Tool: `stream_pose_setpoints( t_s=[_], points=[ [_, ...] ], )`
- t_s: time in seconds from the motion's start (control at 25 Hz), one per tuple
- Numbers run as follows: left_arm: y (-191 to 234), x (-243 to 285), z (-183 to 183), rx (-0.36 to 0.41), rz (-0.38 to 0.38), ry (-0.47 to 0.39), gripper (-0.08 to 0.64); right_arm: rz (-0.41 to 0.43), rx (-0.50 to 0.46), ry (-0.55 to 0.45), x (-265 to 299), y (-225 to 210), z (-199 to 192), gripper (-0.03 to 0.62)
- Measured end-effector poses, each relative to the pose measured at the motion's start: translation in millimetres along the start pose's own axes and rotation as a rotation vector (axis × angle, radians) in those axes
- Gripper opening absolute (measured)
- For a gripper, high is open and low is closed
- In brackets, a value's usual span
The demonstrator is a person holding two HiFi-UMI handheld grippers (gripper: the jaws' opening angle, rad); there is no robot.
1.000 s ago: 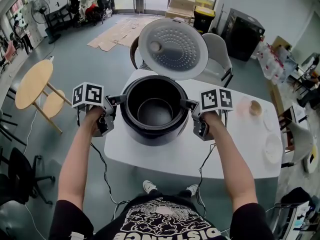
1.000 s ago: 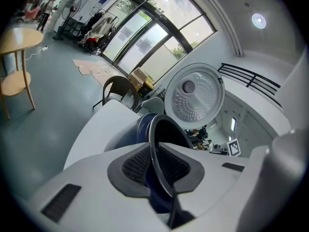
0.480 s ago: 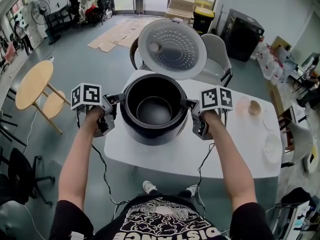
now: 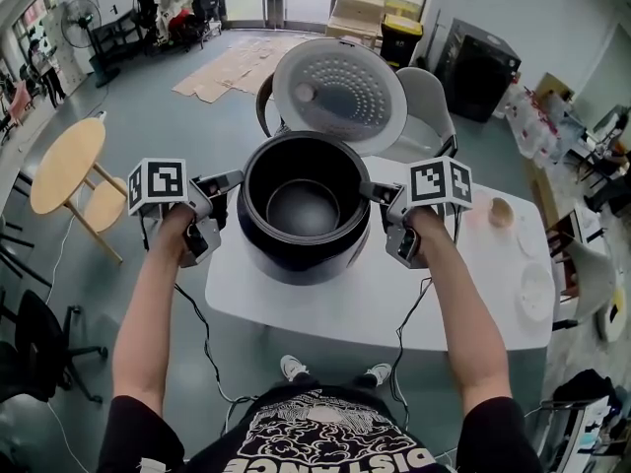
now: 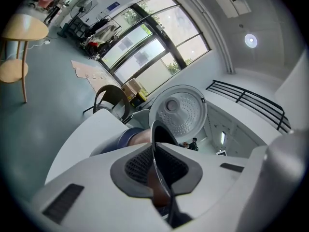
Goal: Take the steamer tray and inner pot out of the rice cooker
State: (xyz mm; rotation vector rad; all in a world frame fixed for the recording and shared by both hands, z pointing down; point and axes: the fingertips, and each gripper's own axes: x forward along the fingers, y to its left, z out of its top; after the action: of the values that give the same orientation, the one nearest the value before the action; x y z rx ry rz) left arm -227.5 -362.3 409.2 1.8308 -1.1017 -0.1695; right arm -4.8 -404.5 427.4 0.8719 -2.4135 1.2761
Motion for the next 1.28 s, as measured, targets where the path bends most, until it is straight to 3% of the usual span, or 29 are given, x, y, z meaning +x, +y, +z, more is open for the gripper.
stream_pose_setpoints(
  t_s=[0.52,0.84,0.96,1.08,1.28],
  points=[
    [-47.5,-27.3,13.1,0.049,-0.030,-0.142,0.026,0.079,-0.072,-0.071,-32.3,35.8,29.7,0.054],
    [-121.0,-46.9,5.4,0.075,-0.032,-0.191,0.026,0.128,-0.116,-0.099,-98.9,63.5,48.9,0.052],
    [-123.1,-46.0,-2.0,0.093,-0.042,-0.192,0.026,0.135,-0.111,-0.114,-103.3,59.3,42.0,0.052],
    [-151.9,-35.1,-17.8,0.100,-0.058,-0.181,0.026,0.135,-0.097,-0.134,-136.4,47.1,40.5,0.052],
    [-195.2,25.3,-76.4,0.120,-0.082,-0.146,0.026,0.116,-0.078,-0.172,-203.8,-21.8,26.1,0.052]
  ],
)
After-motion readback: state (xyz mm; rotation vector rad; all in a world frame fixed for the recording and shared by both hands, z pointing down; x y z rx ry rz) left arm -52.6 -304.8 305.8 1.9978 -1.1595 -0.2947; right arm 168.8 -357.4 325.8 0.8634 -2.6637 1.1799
